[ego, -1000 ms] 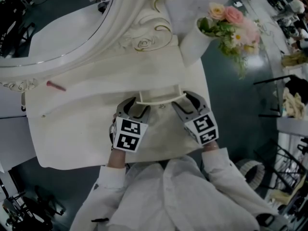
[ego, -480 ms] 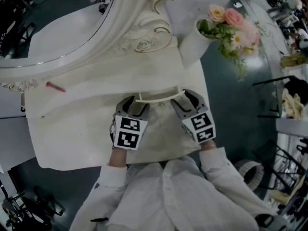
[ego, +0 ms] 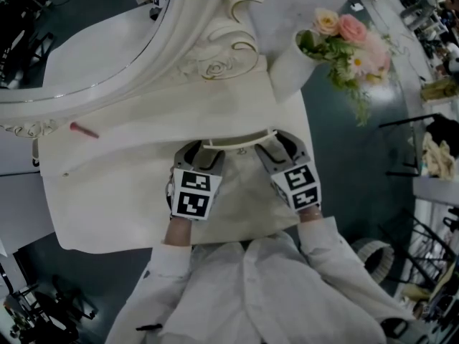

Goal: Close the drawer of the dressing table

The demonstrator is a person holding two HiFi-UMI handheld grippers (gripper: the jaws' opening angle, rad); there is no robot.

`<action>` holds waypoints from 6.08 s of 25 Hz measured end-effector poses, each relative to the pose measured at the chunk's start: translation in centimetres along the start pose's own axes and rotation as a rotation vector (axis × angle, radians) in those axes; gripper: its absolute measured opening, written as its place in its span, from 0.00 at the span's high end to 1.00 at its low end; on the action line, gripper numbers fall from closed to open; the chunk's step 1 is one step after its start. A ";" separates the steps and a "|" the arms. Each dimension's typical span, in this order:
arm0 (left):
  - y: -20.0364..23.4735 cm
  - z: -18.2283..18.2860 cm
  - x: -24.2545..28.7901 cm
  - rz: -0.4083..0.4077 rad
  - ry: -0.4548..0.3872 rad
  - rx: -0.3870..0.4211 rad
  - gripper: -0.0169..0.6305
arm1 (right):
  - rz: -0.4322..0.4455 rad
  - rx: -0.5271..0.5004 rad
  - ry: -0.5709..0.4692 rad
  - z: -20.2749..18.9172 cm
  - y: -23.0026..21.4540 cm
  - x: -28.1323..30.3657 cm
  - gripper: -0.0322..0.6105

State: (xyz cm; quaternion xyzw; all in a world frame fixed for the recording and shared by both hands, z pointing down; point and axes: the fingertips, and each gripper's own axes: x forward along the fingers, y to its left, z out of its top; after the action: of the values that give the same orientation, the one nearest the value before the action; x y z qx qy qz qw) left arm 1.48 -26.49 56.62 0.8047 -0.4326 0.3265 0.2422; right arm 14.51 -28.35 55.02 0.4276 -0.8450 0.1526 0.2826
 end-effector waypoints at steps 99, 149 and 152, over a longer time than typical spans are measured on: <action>-2.1 3.8 -5.9 -0.009 -0.143 -0.139 0.63 | 0.084 0.315 -0.169 4.5 2.3 -3.8 0.60; -6.8 5.1 -13.5 -0.108 -0.341 -0.025 0.94 | 0.146 0.089 -0.321 9.2 9.5 -12.3 0.92; -6.9 4.7 -13.3 -0.110 -0.324 -0.018 0.94 | 0.154 0.097 -0.311 8.8 9.6 -12.2 0.93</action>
State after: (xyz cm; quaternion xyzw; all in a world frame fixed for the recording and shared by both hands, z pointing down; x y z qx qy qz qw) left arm 3.39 -19.00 42.97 0.8671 -0.4242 0.1749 0.1938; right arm 9.44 -19.35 40.43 0.3933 -0.9004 0.1464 0.1149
